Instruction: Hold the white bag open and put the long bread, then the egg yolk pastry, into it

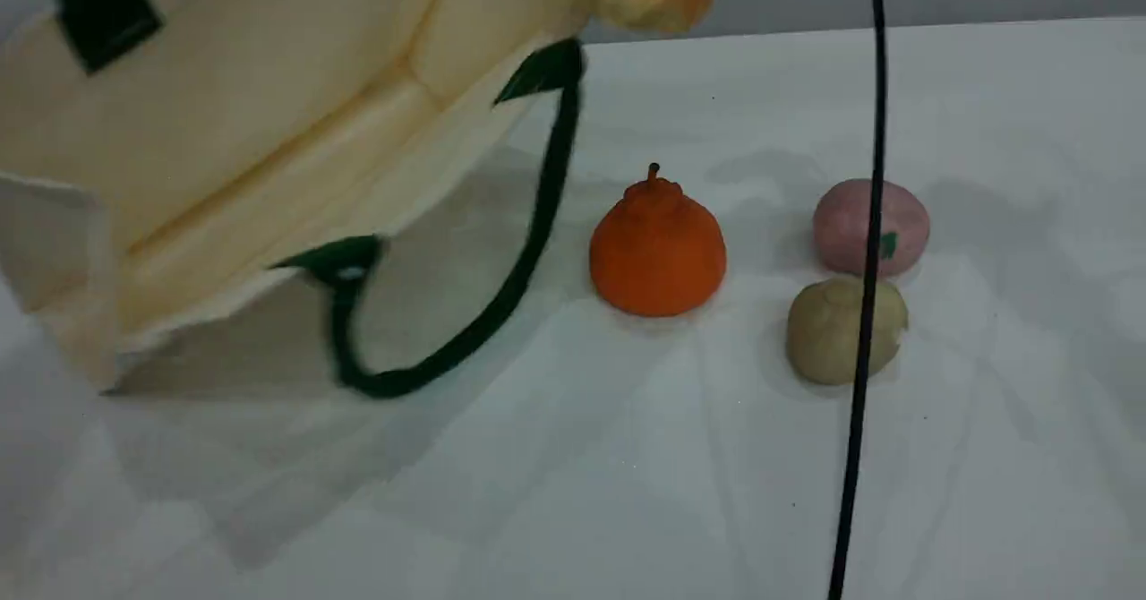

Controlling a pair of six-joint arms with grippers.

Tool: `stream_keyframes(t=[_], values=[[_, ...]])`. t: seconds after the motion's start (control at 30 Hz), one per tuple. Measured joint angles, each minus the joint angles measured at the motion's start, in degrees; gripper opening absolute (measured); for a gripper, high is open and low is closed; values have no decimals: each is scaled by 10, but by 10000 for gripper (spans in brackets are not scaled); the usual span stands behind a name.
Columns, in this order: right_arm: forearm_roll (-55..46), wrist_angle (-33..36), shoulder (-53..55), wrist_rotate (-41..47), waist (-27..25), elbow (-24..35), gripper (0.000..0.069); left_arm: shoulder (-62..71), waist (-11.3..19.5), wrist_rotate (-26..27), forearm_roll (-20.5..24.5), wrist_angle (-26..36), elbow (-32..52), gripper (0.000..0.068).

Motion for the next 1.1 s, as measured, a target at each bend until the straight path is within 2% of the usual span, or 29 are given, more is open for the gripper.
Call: stream_keyframes(t=[0.2,0.53,0.8,1.0,1.1], values=[[-4,1,0,9,13,0,102,0,0,0,0,0,0,92],[-33,0,-60,28,-31,0,102,0,0,0,-4,-2,0,92],[-96,3,-108,62,-12,5,99,4,0,4,1,-2,0,92],[-97,0,-173,60,16,56,99,11,0,4,0,-2,0,92],[-97,-34,-205,46,42,94,99,12,0,2,0,-1,0,92]])
